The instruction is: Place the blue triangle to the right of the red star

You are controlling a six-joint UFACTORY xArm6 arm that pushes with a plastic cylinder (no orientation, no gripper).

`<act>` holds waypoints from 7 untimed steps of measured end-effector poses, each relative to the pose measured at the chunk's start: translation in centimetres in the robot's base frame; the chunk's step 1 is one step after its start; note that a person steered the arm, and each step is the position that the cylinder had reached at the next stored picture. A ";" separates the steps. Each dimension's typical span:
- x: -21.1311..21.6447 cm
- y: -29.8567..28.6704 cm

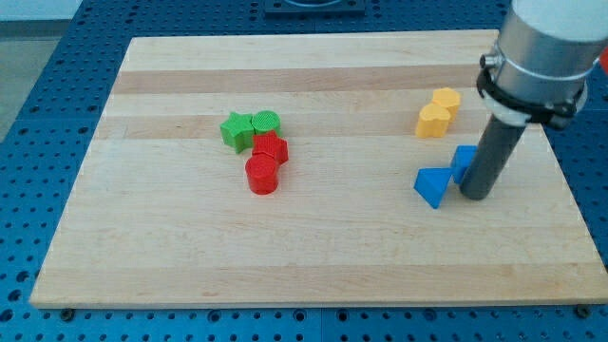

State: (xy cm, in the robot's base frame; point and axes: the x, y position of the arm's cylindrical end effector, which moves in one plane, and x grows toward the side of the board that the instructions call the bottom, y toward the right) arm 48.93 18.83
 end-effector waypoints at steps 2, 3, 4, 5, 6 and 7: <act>-1.7 2.2; 9.3 3.1; 8.8 -2.1; 3.9 -2.8; 0.2 -4.6; 0.5 -8.2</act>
State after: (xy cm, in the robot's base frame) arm 49.41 10.66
